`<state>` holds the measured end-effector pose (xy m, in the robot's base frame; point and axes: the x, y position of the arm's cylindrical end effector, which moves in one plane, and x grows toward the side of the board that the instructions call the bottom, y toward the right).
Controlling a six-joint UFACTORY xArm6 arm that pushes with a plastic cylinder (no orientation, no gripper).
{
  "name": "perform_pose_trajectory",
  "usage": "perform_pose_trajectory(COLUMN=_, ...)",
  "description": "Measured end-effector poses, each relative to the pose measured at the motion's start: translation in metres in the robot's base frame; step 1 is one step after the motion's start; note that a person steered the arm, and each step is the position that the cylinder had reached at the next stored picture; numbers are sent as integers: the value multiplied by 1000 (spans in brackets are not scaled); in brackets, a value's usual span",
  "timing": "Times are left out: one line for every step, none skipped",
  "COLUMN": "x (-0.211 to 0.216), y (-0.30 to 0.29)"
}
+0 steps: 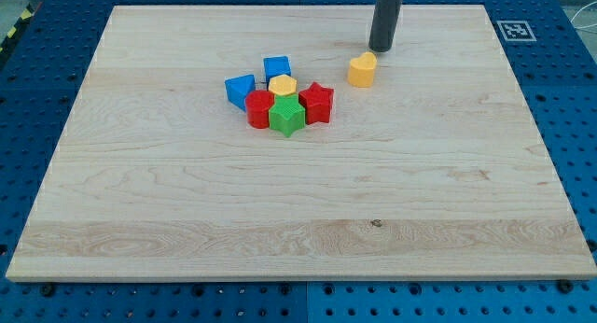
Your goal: Push the yellow heart closer to the group of blocks
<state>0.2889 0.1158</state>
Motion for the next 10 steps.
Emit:
perform_pose_trajectory(x=7, y=0)
perform_pose_trajectory(x=29, y=-3)
perform_pose_trajectory(x=60, y=-7)
perform_pose_trajectory(x=76, y=-22)
perform_pose_trajectory(x=76, y=-30)
perform_pose_trajectory(x=56, y=-27)
perform_pose_trajectory(x=35, y=-27)
perform_pose_trajectory(x=39, y=-27)
perform_pose_trajectory(x=54, y=-27)
perform_pose_trajectory(x=66, y=-35)
